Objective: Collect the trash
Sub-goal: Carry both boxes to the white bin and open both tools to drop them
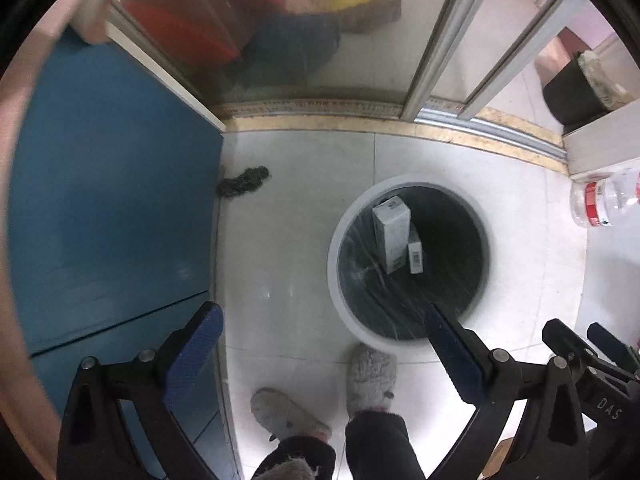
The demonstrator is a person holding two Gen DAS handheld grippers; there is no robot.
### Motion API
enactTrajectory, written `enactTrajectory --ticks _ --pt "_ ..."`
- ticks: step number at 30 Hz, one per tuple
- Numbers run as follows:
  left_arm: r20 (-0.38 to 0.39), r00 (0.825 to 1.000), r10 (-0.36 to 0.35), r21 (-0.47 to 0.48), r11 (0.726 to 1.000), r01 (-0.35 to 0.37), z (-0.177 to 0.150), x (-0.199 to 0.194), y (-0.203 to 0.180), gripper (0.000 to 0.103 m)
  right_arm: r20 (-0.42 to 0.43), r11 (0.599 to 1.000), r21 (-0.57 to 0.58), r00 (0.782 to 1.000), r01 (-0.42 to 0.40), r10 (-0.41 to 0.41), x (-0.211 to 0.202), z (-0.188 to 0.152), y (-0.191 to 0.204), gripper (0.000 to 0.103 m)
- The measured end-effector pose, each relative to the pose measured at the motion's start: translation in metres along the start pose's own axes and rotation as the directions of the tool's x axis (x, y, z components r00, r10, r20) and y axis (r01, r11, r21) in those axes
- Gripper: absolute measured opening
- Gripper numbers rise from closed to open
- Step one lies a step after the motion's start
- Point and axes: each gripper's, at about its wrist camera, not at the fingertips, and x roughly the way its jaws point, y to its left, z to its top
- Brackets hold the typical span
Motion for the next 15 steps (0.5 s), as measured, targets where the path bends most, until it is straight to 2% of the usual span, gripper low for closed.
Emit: enactTrajectory --ticks 2,9,15 --pt "0.012 1.000 -0.005 0.003 1.000 0.005 -0.006 -0.023 0.000 0.103 0.035 1.000 -0.019 0.999 0.015 -0.015 -0.036 -0.006 0.008 0.103" --pt "0.070 0.997 -0.023 0.002 1.000 0.023 -0.033 -0.147 0.004 0.103 0.159 0.996 -0.071 0.986 0.055 -0.043 -0.182 -0.038 0.019 0.103" --pt "0.112 0.992 -0.051 0.012 0.999 0.050 -0.061 -0.236 0.005 0.103 0.215 0.994 -0.088 0.976 0.060 -0.040 -0.294 -0.070 0.015 0.103"
